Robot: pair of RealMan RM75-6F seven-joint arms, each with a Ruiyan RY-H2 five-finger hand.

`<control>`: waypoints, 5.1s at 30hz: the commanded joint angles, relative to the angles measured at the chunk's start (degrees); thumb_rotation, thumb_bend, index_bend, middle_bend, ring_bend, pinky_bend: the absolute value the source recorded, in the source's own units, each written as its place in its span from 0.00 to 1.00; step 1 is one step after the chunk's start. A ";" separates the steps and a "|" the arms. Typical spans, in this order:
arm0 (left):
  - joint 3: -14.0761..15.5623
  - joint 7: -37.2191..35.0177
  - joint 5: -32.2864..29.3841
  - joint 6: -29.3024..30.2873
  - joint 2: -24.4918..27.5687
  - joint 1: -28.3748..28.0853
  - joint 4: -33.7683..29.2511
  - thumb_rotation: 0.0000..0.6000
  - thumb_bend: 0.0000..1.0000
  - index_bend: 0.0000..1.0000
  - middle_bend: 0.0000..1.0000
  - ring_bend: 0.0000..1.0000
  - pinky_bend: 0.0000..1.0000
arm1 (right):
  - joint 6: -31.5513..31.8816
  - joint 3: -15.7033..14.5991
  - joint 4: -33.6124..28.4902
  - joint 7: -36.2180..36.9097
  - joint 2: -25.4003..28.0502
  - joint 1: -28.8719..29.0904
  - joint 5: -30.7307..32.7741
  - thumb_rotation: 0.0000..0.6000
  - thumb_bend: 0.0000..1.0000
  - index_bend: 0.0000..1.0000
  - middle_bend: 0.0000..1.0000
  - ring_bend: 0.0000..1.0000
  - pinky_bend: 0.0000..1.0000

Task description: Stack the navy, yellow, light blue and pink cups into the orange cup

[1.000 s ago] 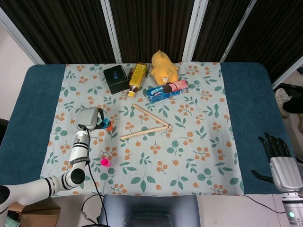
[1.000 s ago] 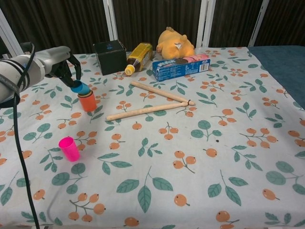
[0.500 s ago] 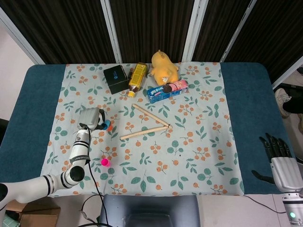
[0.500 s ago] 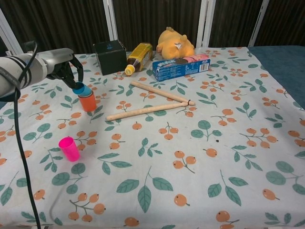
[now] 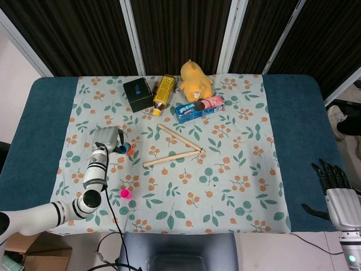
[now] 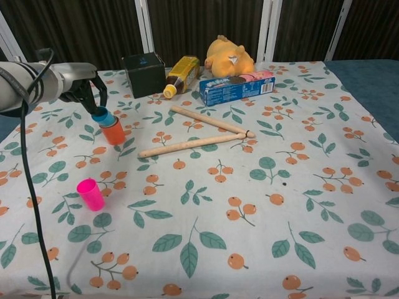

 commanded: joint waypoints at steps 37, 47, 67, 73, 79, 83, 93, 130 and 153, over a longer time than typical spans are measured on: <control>19.89 -31.43 57.99 12.19 19.63 27.53 -34.99 1.00 0.39 0.10 1.00 1.00 1.00 | -1.37 -1.40 -0.15 -2.14 -1.13 0.68 -2.39 1.00 0.11 0.00 0.00 0.00 0.00; 24.10 -31.52 66.31 16.77 12.28 32.87 -26.86 1.00 0.39 0.11 1.00 1.00 1.00 | -1.38 -1.86 -0.25 -2.00 -1.09 0.76 -3.16 1.00 0.11 0.00 0.00 0.00 0.00; 18.36 -30.78 57.61 10.83 2.32 31.75 -16.42 1.00 0.39 0.22 1.00 1.00 1.00 | -1.11 -2.05 0.06 -1.57 -1.08 0.83 -3.66 1.00 0.11 0.00 0.00 0.00 0.00; 18.22 -31.07 57.25 10.02 1.99 31.64 -15.73 1.00 0.39 0.29 1.00 1.00 1.00 | -0.69 -1.81 0.14 -1.31 -1.07 0.76 -3.52 1.00 0.11 0.00 0.00 0.00 0.00; 18.11 -31.49 57.21 9.67 1.60 31.69 -15.04 1.00 0.39 0.32 1.00 1.00 1.00 | -0.34 -1.89 0.26 -1.06 -1.10 0.66 -3.80 1.00 0.11 0.00 0.00 0.00 0.00; 18.00 -31.86 57.56 9.78 1.37 31.75 -14.93 1.00 0.39 0.36 1.00 1.00 1.00 | -0.21 -1.87 0.24 -0.96 -1.03 0.58 -3.73 1.00 0.11 0.00 0.00 0.00 0.00; 17.28 -33.00 57.66 10.11 0.59 31.92 -13.81 1.00 0.38 0.55 1.00 1.00 1.00 | -0.28 -1.90 0.16 -1.01 -0.97 0.59 -3.68 1.00 0.11 0.00 0.00 0.00 0.00; -2.25 -27.11 38.48 7.80 -9.00 15.42 4.41 1.00 0.39 0.60 1.00 1.00 1.00 | -0.66 -0.72 0.04 0.36 -0.10 0.67 -1.27 1.00 0.11 0.00 0.00 0.00 0.00; 1.02 -26.69 36.65 3.21 -9.18 15.42 8.09 1.00 0.40 0.25 1.00 1.00 1.00 | -0.64 -0.83 -0.11 0.11 -0.24 0.52 -1.33 1.00 0.11 0.00 0.00 0.00 0.00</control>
